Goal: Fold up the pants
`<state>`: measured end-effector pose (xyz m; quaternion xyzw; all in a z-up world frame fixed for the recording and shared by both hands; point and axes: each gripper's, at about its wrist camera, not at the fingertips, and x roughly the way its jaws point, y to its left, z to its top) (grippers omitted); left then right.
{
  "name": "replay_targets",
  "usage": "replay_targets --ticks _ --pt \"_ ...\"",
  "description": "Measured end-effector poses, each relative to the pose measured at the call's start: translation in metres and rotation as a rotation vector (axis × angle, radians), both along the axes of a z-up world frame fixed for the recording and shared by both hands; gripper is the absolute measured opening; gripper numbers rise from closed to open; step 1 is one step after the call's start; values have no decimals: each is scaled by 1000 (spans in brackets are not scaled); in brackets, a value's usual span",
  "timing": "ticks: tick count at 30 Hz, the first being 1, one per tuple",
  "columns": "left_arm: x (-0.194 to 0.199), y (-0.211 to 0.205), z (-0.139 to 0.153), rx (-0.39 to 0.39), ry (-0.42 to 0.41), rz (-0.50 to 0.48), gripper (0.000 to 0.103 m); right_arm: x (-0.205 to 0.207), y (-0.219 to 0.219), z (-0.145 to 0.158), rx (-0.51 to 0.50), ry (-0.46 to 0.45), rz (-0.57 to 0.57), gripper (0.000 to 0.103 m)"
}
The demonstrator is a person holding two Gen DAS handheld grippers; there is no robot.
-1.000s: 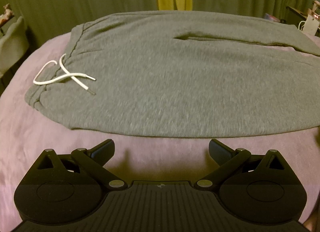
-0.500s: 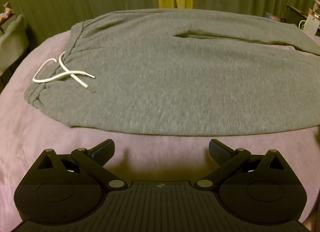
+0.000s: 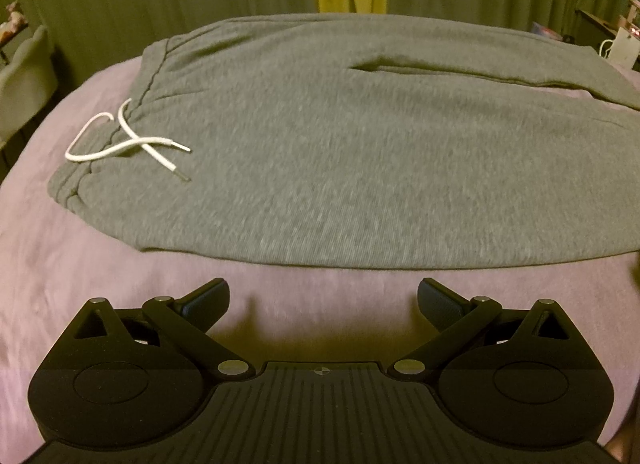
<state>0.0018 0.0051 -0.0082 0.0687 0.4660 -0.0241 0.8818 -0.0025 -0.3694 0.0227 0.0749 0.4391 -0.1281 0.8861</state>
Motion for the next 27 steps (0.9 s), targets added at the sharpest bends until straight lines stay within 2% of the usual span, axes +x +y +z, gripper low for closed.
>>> replay_targets --ticks 27 --pt "0 2 -2 4 9 2 103 0 -2 -1 15 4 -5 99"
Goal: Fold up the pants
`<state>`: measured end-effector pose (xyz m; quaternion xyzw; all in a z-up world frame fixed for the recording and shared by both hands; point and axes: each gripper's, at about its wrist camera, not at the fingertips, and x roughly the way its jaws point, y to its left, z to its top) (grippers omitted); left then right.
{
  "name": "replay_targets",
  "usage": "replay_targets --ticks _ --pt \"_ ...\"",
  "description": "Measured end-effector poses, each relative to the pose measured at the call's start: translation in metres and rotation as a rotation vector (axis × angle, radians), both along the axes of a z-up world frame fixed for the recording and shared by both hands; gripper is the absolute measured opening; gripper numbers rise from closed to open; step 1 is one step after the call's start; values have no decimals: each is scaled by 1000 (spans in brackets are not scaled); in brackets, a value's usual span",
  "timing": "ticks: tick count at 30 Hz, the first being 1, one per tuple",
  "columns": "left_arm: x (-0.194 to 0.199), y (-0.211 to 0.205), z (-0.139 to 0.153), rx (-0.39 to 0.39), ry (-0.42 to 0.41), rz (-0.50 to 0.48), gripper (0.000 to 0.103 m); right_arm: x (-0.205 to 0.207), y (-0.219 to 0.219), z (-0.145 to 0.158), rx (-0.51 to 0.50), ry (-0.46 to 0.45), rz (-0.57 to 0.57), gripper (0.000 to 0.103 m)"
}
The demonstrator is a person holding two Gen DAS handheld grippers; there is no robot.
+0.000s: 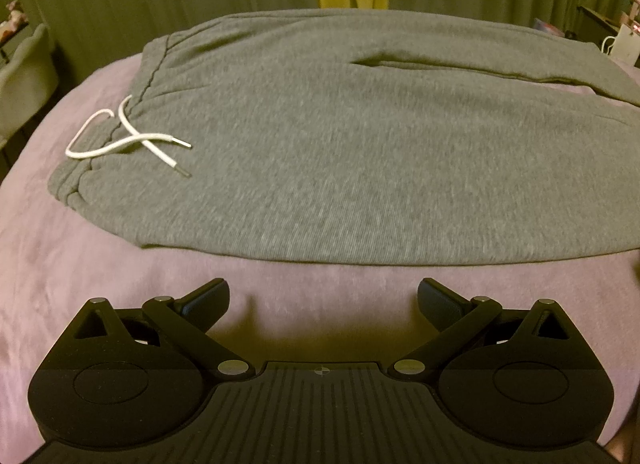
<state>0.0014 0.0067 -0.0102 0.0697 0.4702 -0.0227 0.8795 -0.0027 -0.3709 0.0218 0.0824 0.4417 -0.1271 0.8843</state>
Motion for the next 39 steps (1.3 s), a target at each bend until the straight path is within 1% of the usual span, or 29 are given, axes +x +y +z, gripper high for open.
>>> replay_targets --ticks 28,35,39 --pt "1 -2 0 9 23 6 103 2 -5 -3 40 10 -9 99" --pt "3 2 3 -21 35 28 103 -6 -9 4 70 -36 -1 99" --pt "5 0 7 -3 19 43 103 -6 -14 3 113 -48 -4 99"
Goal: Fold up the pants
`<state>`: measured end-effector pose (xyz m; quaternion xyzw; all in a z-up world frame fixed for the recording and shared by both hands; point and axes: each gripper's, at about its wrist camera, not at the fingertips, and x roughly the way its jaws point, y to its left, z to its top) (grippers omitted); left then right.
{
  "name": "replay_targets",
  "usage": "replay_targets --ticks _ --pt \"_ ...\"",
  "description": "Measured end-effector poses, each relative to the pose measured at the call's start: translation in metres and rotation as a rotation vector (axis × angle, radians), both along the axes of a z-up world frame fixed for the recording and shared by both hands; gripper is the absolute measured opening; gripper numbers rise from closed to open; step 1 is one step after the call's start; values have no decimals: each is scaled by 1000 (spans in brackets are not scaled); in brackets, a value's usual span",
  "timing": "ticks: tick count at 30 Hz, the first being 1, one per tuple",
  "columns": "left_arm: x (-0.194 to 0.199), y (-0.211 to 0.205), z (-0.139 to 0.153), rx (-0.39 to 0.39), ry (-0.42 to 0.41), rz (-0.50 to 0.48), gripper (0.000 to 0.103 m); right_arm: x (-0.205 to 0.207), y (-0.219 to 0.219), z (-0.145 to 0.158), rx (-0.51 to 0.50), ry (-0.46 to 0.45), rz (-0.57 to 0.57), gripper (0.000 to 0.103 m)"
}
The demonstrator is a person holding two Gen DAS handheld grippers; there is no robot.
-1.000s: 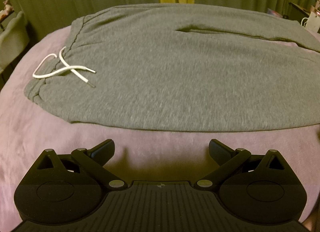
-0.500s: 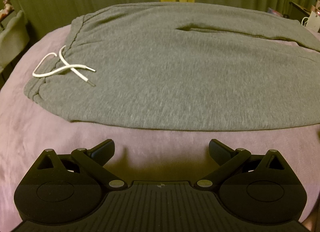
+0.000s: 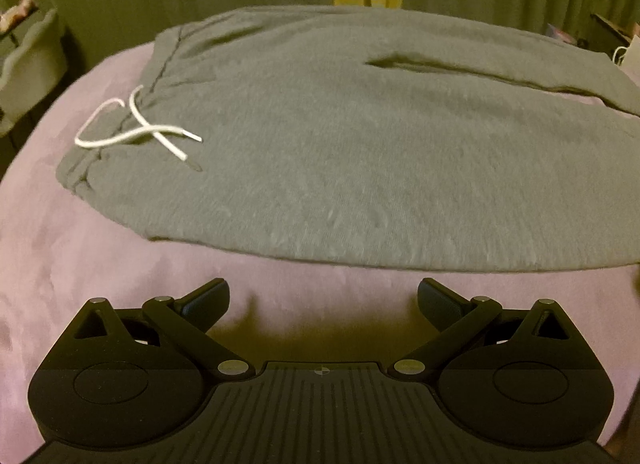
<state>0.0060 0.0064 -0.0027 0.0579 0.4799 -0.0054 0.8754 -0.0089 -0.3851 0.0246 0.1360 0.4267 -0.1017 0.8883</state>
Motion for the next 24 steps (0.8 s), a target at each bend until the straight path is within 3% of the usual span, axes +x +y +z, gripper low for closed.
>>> replay_targets --ticks 6,11,14,19,21,24 --pt "10 -17 -3 51 3 -26 103 8 -4 -10 60 47 -7 99" --pt "36 -27 1 -21 -2 27 103 17 -17 -20 165 81 -23 99" --pt "71 -34 13 -64 -60 119 103 23 -26 -16 176 44 -50 99" --pt "138 -40 15 -166 -137 231 103 89 -33 9 -3 0 -28 99" --pt "155 -36 3 -192 -163 253 103 132 -47 22 19 -29 -42 99" --pt "160 -25 -19 -145 -244 296 103 203 -75 30 74 -53 -136 98"
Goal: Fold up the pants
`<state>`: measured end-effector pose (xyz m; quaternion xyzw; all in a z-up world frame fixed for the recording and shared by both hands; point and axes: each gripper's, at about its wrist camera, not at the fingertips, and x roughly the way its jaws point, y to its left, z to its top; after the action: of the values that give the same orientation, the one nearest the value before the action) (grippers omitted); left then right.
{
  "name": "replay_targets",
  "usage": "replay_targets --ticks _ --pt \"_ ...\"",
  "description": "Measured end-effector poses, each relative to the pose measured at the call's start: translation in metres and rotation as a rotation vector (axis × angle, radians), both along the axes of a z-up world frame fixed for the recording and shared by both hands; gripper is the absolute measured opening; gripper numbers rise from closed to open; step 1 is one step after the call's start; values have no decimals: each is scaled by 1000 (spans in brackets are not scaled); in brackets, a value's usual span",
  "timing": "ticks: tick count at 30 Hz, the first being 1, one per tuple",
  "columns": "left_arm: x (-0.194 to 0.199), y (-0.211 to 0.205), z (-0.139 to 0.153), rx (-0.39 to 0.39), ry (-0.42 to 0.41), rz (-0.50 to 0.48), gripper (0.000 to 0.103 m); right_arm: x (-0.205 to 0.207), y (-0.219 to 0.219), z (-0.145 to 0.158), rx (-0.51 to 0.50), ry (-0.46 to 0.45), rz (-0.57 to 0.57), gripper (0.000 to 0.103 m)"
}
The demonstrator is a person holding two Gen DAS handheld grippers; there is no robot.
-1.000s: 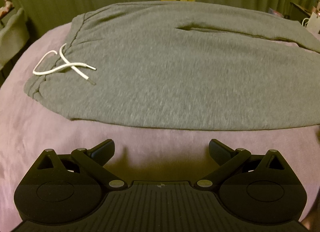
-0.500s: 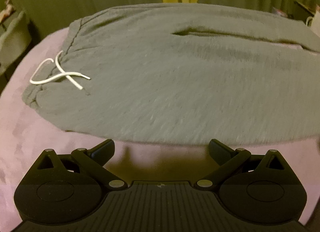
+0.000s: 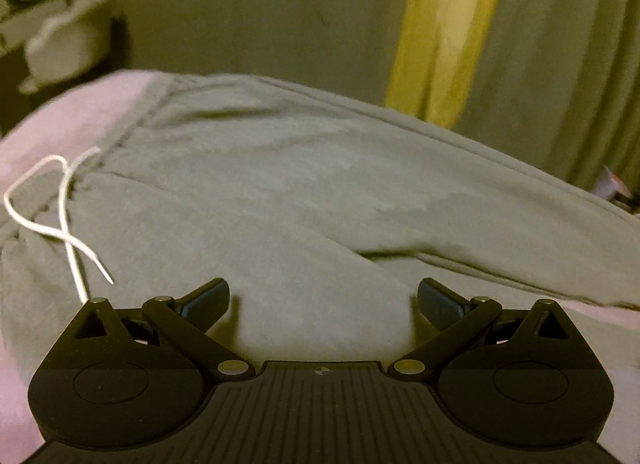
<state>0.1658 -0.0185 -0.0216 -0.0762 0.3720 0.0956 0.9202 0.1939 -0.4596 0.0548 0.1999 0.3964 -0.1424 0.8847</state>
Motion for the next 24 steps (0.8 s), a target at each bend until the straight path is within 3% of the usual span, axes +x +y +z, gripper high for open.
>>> replay_targets --ticks 3,6,8,11,15,18,20,22,24 --pt "10 9 -13 92 -63 64 103 84 -18 -2 49 4 -55 98" --pt "27 18 -19 124 -93 88 103 170 -27 -17 111 46 -109 98" --pt "28 25 -26 109 -122 89 103 219 -34 -35 183 92 -180 82" --pt "31 34 -38 79 -120 63 103 266 -38 -68 243 161 -259 66" --pt "37 41 -43 65 -136 55 103 303 -41 -95 188 214 -336 66" --pt "31 41 -45 54 -145 46 103 315 -45 -97 138 202 -380 64" --pt "31 43 -46 37 -145 43 103 322 -49 -100 112 234 -406 50" --pt "31 44 -45 34 -143 39 103 315 -54 -93 152 213 -453 47" --pt "30 44 -45 32 -143 37 103 316 -54 -99 123 233 -461 33"
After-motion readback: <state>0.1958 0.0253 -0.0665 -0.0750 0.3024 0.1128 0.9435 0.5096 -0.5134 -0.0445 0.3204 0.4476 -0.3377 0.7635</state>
